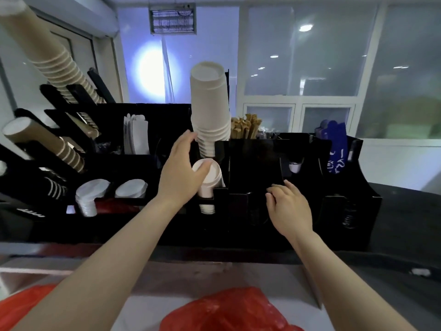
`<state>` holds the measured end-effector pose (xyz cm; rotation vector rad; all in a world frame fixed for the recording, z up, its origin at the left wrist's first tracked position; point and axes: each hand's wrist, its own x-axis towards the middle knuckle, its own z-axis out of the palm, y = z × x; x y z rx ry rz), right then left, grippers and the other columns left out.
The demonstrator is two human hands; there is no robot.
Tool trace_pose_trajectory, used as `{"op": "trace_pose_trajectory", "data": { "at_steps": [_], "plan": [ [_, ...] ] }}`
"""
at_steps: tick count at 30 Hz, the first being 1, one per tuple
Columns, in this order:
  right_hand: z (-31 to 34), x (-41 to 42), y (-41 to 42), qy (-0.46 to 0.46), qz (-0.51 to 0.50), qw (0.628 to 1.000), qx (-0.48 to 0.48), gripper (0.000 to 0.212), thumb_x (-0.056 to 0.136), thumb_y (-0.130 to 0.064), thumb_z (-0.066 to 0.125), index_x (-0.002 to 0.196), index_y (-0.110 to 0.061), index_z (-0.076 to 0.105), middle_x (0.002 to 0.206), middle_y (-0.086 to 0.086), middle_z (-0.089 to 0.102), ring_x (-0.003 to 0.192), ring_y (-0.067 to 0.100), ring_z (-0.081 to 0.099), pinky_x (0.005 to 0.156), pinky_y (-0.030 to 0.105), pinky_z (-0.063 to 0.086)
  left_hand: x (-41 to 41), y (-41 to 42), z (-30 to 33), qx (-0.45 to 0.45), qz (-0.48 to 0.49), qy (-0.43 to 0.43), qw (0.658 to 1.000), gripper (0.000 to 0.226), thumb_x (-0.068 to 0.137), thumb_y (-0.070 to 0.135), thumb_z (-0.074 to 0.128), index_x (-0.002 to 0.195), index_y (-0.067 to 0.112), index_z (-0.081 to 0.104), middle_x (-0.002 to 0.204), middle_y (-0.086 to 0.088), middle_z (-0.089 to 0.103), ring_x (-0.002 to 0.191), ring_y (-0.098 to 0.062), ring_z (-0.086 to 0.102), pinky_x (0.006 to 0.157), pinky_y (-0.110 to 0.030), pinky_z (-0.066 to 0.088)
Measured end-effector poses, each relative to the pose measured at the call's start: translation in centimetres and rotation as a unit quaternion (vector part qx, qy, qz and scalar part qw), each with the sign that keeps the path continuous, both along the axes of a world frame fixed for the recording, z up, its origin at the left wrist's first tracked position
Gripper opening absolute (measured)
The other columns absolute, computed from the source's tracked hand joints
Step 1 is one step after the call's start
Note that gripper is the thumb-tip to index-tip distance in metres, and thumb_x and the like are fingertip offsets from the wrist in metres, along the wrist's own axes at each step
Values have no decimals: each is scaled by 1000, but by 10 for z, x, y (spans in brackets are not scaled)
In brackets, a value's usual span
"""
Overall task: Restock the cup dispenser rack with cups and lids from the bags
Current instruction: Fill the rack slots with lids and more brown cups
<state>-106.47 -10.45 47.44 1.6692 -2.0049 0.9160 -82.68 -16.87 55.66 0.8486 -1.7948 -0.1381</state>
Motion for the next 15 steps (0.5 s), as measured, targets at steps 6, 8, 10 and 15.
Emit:
{"op": "trace_pose_trajectory", "data": {
  "at_steps": [6,8,10,15],
  "plan": [
    [-3,-4,-2,6,4,1000,0,36,99,-32,45,125,-14,63,132,2,60,139,24,37,108,41,38,-21,-18,40,93,-55,151,983,96,75,34,77,150,20,18,155,1,25,138,-13,31,106,-27,29],
    [-3,-7,-2,12,6,1000,14,40,100,-36,40,130,-17,58,138,0,55,141,22,32,110,39,35,-28,-27,51,108,-53,168,978,102,73,29,80,150,17,16,154,-1,27,136,-13,33,106,-27,30],
    [-3,-10,-3,20,9,999,30,43,101,-39,37,134,-20,54,143,-2,50,143,20,29,113,37,31,-34,-35,57,105,-53,165,979,103,70,25,82,150,16,17,147,-2,38,125,-8,40,99,-25,33],
    [17,-21,-3,31,37,997,62,50,98,-50,34,140,-25,45,148,-6,43,144,17,24,115,37,20,-44,-48,63,107,-60,169,978,99,66,22,85,145,19,25,120,6,51,111,-15,52,93,-29,41]
  ]
}}
